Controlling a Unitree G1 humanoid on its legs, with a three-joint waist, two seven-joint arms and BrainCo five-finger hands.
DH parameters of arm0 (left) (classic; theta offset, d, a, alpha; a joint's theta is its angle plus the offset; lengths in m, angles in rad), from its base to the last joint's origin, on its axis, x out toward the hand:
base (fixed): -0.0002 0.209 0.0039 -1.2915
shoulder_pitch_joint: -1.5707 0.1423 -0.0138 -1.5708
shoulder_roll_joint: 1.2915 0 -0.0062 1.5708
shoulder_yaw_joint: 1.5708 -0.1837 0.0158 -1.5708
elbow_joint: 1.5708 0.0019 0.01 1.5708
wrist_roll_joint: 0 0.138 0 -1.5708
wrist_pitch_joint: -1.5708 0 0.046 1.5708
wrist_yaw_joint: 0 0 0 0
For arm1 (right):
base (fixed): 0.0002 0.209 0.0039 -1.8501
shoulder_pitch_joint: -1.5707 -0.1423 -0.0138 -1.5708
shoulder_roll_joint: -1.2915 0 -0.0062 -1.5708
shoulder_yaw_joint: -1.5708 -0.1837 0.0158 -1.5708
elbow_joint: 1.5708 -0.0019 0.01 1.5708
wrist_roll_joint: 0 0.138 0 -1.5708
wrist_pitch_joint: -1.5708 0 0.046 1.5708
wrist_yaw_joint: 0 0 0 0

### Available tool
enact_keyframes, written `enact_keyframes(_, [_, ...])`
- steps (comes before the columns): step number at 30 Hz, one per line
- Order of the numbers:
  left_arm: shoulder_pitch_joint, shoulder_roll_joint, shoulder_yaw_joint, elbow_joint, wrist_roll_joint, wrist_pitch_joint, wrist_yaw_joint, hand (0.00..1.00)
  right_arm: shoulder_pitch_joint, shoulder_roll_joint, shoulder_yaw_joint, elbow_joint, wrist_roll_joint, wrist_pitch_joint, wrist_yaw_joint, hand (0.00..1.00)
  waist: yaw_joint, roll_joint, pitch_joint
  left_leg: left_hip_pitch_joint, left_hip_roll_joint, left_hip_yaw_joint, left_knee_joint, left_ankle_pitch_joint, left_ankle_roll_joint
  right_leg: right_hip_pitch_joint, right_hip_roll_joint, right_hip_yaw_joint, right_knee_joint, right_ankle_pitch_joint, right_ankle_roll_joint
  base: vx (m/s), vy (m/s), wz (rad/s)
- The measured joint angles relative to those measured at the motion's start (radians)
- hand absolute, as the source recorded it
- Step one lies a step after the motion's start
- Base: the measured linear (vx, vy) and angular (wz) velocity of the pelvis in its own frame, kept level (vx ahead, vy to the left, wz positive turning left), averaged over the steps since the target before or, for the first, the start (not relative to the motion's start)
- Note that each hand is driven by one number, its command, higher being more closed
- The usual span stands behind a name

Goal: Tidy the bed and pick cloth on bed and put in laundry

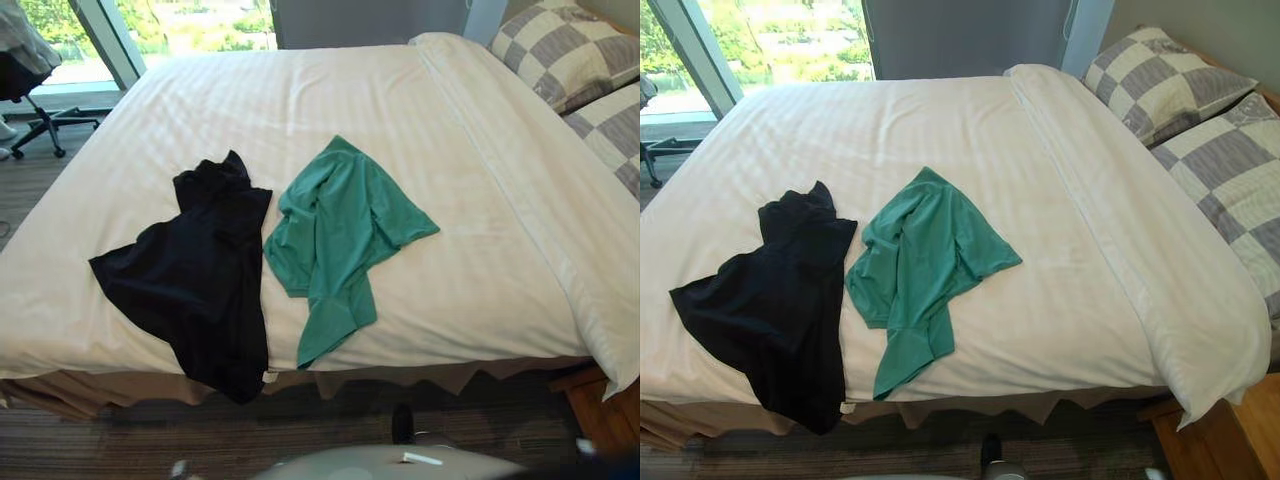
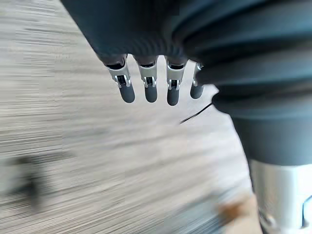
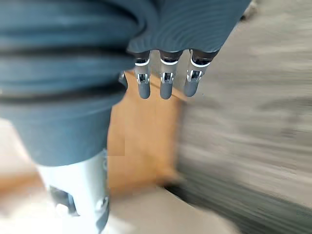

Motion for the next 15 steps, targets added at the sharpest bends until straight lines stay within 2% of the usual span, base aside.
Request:
enact_keyframes(2, [0.002, 0.105, 0.051, 0.000, 0.063, -0.020, -0.002, 0.00, -0.012, -0.101, -0.055, 0.001, -0.101, -0.044, -0.008, 0.00, -0.005, -0.009, -0.016, -0.010, 0.001, -0.020, 0.002, 0.001, 0.001, 0.003, -0.003, -0.020, 0.000, -0.001, 0.000, 0.00, -0.018, 0.28])
enact_keyframes(4, [0.001, 0.217, 0.055, -0.007, 0.152, -0.061, -0.003, 0.00, -0.054, -0.209, -0.024, -0.001, -0.244, -0.105, -0.016, 0.00, -0.016, -0.019, -0.032, -0.027, 0.001, -0.045, 0.006, 0.005, 0.002, 0.001, -0.008, -0.042, 0.000, -0.002, 0.000, -0.02, -0.014, 0.31])
enact_keyframes(6, [0.004, 0.288, 0.034, -0.063, 0.222, -0.096, -0.004, 0.00, -0.092, -0.287, 0.120, -0.072, -0.371, -0.135, -0.014, 0.00, -0.023, -0.033, -0.041, -0.039, 0.002, -0.053, 0.009, 0.007, 0.000, -0.005, -0.009, -0.050, 0.000, -0.001, 0.000, -0.03, -0.019, 0.18])
enact_keyframes(7, [0.004, 0.329, 0.009, -0.121, 0.247, -0.112, -0.011, 0.00, -0.093, -0.331, 0.235, -0.192, -0.435, -0.146, 0.003, 0.00, -0.025, -0.034, -0.049, -0.053, 0.004, -0.064, 0.017, 0.008, 0.000, -0.010, -0.009, -0.059, 0.000, -0.001, 0.000, -0.03, -0.030, 0.21])
enact_keyframes(8, [-0.003, 0.363, -0.030, -0.207, 0.250, -0.119, -0.024, 0.00, -0.094, -0.381, 0.344, -0.326, -0.478, -0.143, 0.035, 0.00, -0.027, -0.038, -0.063, -0.068, 0.005, -0.075, 0.022, 0.010, 0.001, -0.016, -0.011, -0.069, -0.001, -0.001, -0.001, -0.02, -0.022, 0.21])
enact_keyframes(9, [-0.006, 0.377, -0.053, -0.261, 0.276, -0.120, -0.023, 0.00, -0.099, -0.407, 0.391, -0.395, -0.492, -0.135, 0.052, 0.00, -0.026, -0.036, -0.068, -0.070, 0.005, -0.076, 0.022, 0.013, 0.001, -0.019, -0.010, -0.070, -0.001, -0.001, -0.001, 0.00, -0.021, 0.16])
enact_keyframes(11, [-0.039, 0.464, -0.199, -0.482, 0.485, -0.136, -0.030, 0.00, -0.166, -0.457, 0.541, -0.630, -0.502, -0.086, 0.139, 0.00, -0.021, -0.044, -0.087, -0.078, 0.003, -0.097, 0.019, 0.025, -0.001, -0.019, -0.009, -0.091, -0.001, -0.001, -0.002, 0.00, -0.015, 0.21])
enact_keyframes(12, [-0.048, 0.474, -0.214, -0.504, 0.493, -0.136, -0.035, 0.00, -0.172, -0.456, 0.550, -0.645, -0.502, -0.082, 0.149, 0.00, -0.021, -0.046, -0.088, -0.081, 0.003, -0.101, 0.019, 0.027, 0.000, -0.020, -0.010, -0.095, -0.001, -0.001, -0.002, -0.02, -0.011, 0.33])
enact_keyframes(13, [-0.081, 0.504, -0.261, -0.580, 0.517, -0.136, -0.060, 0.00, -0.193, -0.455, 0.588, -0.695, -0.502, -0.075, 0.186, 0.00, -0.020, -0.047, -0.089, -0.093, -0.001, -0.111, 0.016, 0.035, 0.000, -0.026, -0.016, -0.105, -0.001, -0.001, -0.002, -0.02, -0.006, 0.24])
enact_keyframes(15, [-0.124, 0.513, -0.315, -0.681, 0.565, -0.138, -0.102, 0.00, -0.201, -0.454, 0.617, -0.732, -0.502, -0.079, 0.247, 0.00, -0.022, -0.042, -0.089, -0.104, -0.009, -0.128, 0.014, 0.042, 0.003, -0.031, -0.026, -0.123, -0.001, -0.001, -0.002, -0.01, 0.008, 0.30])
